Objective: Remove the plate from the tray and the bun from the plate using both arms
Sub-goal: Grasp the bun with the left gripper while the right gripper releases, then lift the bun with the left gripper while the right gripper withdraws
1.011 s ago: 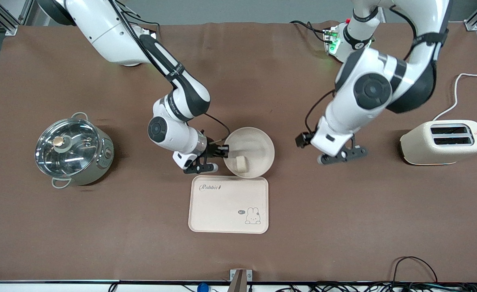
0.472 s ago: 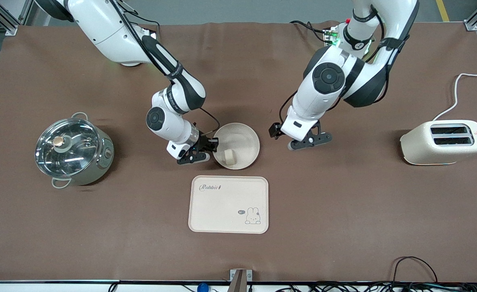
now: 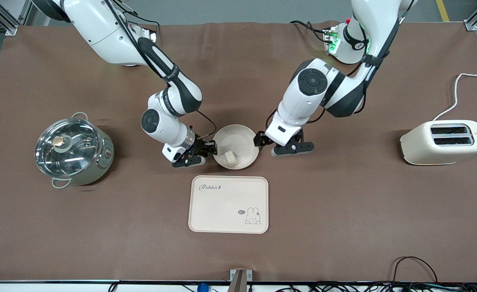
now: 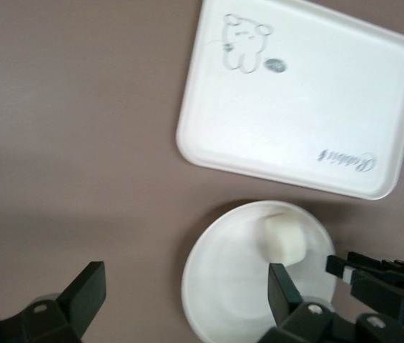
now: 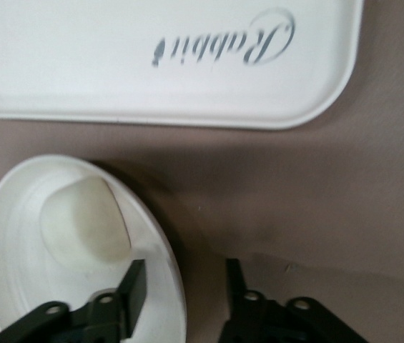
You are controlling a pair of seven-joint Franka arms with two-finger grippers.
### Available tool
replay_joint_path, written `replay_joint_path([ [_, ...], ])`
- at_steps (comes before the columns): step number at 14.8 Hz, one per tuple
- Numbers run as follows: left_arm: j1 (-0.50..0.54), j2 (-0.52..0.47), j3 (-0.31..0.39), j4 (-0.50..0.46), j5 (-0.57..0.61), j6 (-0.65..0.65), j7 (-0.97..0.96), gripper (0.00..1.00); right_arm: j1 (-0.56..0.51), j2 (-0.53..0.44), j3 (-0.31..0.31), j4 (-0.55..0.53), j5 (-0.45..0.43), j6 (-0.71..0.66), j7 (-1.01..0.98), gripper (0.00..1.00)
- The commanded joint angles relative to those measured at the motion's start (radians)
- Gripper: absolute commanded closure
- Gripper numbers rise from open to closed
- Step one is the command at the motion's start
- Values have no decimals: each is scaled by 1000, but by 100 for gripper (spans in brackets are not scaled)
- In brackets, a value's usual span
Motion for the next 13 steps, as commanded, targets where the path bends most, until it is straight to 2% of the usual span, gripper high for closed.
replay_joint_path([
  [1,-47,96,-2,85,22,55,-37,0,-61,-62,22,7,21,-54,-19,0],
  [3,-82,151,1,92,21,126,-65,0,-97,-138,-11,15,19,-145,-19,0],
  [5,-98,219,4,108,22,219,-83,0,-126,-218,-90,38,8,-297,-25,0],
  [9,-154,345,20,221,21,276,-164,0,-135,-280,-321,165,-1,-667,-179,0],
  [10,-176,368,27,241,21,278,-192,0,-141,-300,-361,185,-24,-724,-196,0],
  [11,-194,383,43,253,21,281,-220,0,-143,-326,-393,187,-83,-739,-197,0],
  [13,-234,403,75,257,19,319,-237,0,-152,-384,-424,187,-239,-746,-195,0],
])
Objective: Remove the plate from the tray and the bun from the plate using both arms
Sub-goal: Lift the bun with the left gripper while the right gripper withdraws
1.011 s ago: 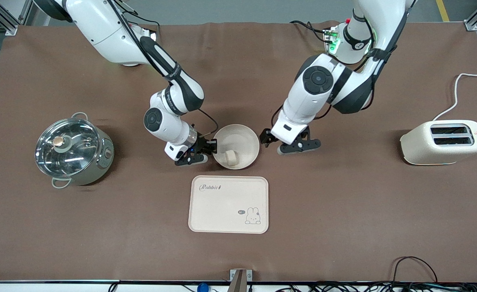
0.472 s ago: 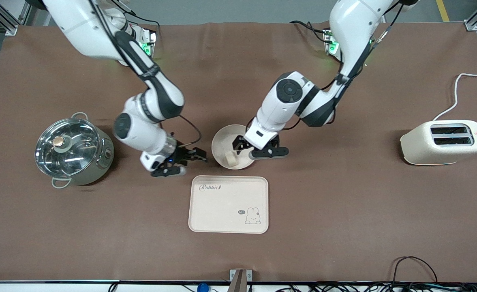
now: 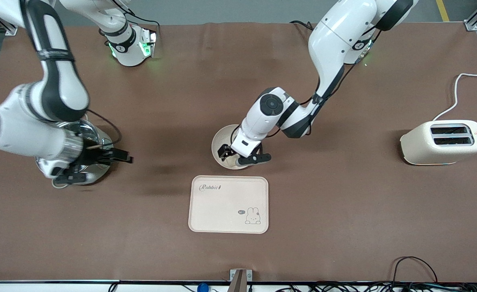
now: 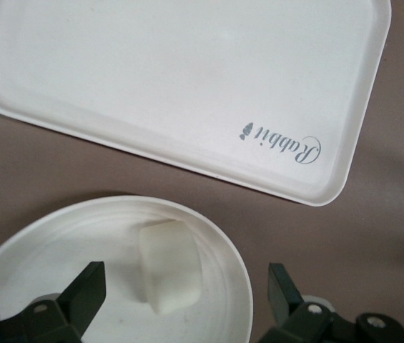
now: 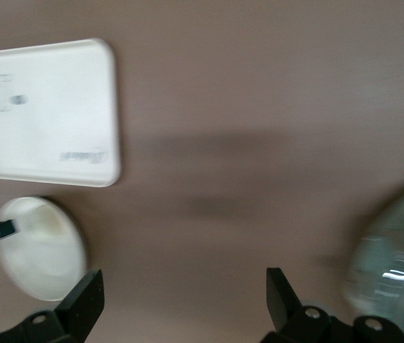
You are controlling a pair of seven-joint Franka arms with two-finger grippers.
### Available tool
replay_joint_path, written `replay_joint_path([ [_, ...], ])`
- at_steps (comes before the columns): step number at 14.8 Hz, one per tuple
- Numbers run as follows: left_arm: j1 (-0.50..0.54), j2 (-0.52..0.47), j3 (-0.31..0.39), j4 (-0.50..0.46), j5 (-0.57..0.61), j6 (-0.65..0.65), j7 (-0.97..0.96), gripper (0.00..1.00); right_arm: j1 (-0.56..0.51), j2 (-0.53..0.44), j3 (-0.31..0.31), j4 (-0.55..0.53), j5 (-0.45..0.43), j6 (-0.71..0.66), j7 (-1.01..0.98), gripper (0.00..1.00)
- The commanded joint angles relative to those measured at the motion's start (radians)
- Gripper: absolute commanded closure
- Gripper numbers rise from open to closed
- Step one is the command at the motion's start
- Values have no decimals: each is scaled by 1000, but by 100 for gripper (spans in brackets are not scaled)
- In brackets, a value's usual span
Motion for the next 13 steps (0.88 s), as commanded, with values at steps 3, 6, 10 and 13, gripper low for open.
replay_joint_path([
  [3,-50,65,39,39,20,81,-85,4,-36,-176,-18,-10,-216,-96,5,0],
  [6,-56,73,39,36,18,98,-96,38,-63,-249,-41,27,-268,-194,-4,0],
  [10,-53,73,39,20,21,99,-94,99,-59,-244,-59,148,-302,-326,-10,0],
  [13,-45,61,40,-3,29,92,-88,100,-51,-243,-61,179,-292,-345,-10,0],
])
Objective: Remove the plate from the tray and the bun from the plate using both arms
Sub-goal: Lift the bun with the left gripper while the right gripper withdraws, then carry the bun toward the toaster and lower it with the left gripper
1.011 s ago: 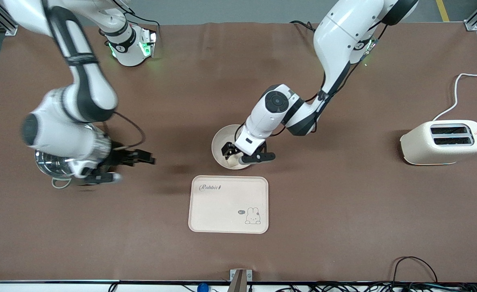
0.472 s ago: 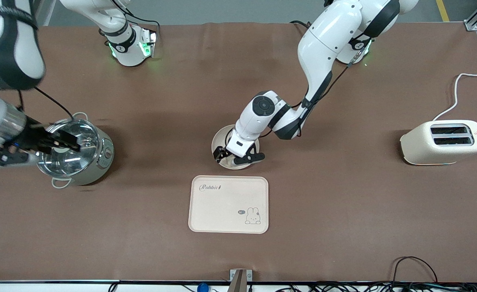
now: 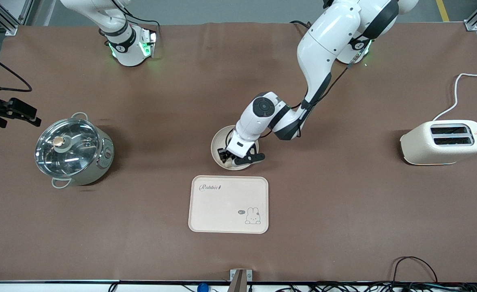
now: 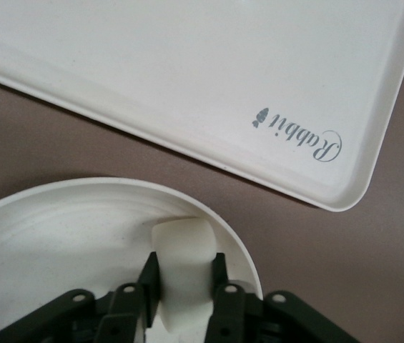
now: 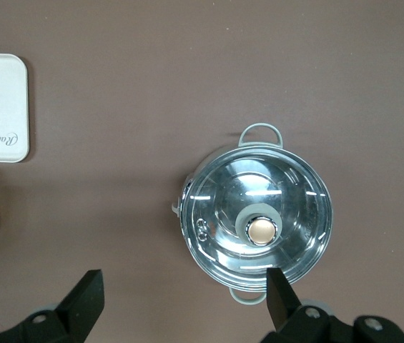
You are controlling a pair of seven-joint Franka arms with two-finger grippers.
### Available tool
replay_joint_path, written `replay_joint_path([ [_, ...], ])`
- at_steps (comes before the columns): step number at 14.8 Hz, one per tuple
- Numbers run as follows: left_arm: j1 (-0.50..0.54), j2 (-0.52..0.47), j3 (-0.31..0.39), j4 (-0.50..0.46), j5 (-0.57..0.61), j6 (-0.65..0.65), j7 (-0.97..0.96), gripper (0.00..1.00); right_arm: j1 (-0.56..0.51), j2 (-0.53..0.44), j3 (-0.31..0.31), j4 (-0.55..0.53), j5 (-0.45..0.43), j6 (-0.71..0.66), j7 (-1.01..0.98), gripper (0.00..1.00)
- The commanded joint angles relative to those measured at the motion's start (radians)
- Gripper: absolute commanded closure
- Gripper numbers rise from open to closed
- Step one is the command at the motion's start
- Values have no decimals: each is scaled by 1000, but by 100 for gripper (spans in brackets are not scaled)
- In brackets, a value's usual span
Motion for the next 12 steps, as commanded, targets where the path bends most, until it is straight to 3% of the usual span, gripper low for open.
replay_joint_path([
  [1,6,-21,11,-18,39,-13,-17,100,2,15,0,39,-9,-28,-9,0],
  [2,21,-55,11,-19,46,-80,-15,100,-1,15,0,39,-8,-37,-11,0],
  [4,66,-164,10,8,116,-380,40,100,-3,13,0,44,-6,-49,-11,0],
  [7,224,-316,-4,-4,134,-649,327,100,-6,15,0,44,-6,-57,-11,0],
  [9,355,-376,-4,-25,131,-731,568,100,-3,15,1,73,-6,-60,-15,0],
  [12,570,-402,-9,-104,128,-717,872,99,-7,15,0,93,-6,-89,-17,0],
])
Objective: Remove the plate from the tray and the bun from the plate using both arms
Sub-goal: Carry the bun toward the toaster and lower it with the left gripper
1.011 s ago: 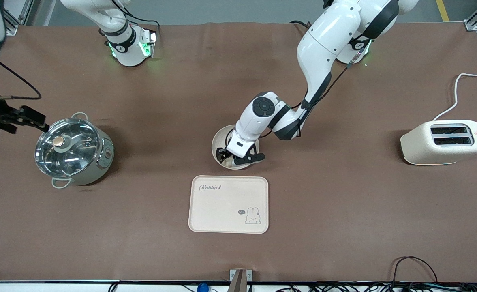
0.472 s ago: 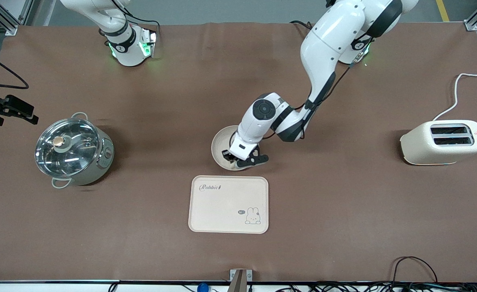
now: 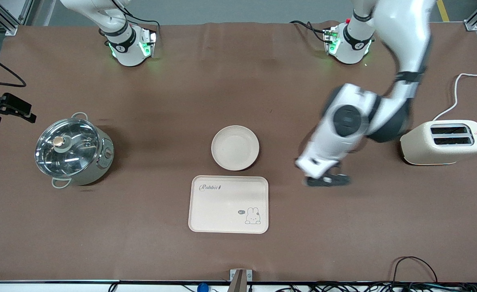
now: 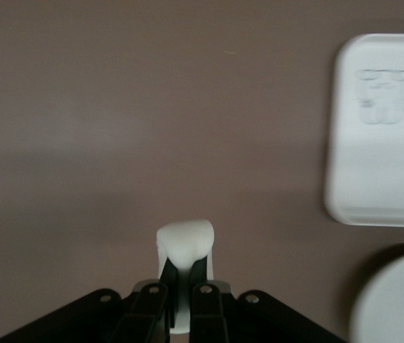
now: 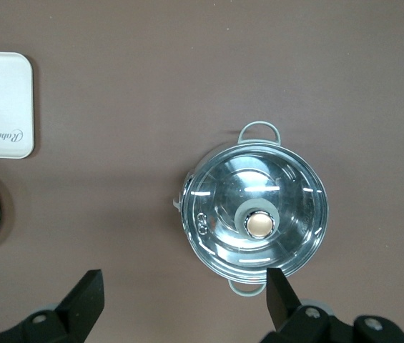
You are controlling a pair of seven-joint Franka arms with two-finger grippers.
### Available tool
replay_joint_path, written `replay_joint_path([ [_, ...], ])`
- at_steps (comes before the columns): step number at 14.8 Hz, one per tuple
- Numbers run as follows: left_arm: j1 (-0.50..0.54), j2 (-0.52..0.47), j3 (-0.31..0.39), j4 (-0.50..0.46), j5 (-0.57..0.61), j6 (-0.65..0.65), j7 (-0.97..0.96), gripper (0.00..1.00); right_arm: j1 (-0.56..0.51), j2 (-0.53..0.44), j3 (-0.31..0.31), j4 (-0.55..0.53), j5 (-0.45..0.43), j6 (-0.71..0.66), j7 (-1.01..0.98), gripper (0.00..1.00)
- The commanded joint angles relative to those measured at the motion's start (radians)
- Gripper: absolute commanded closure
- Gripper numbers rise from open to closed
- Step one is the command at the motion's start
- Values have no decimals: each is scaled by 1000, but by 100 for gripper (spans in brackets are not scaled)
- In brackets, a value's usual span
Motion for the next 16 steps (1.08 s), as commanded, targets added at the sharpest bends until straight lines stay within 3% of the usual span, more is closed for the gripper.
replay_joint_path([
  [1,172,-8,-21,-108,7,46,217,99,-8,8,3,37,-6,-27,-14,0],
  [4,228,23,-26,-218,6,162,232,91,-8,8,3,37,-6,-46,-10,0],
  [5,231,49,-26,-226,6,189,230,72,-8,8,1,38,-6,-56,-10,0],
  [6,240,72,-26,-222,7,195,230,45,-8,8,3,40,-6,-58,-10,0],
  [7,249,78,-26,-220,7,198,230,8,-10,6,1,43,-6,-60,-13,0],
  [8,251,78,-26,-219,9,198,230,0,-13,6,1,45,-8,-58,-16,0],
  [12,238,65,-31,-152,9,171,232,0,-19,8,3,58,-6,-58,-14,0],
  [16,246,16,-54,-41,7,8,233,0,-19,8,3,72,-5,-86,-14,0],
])
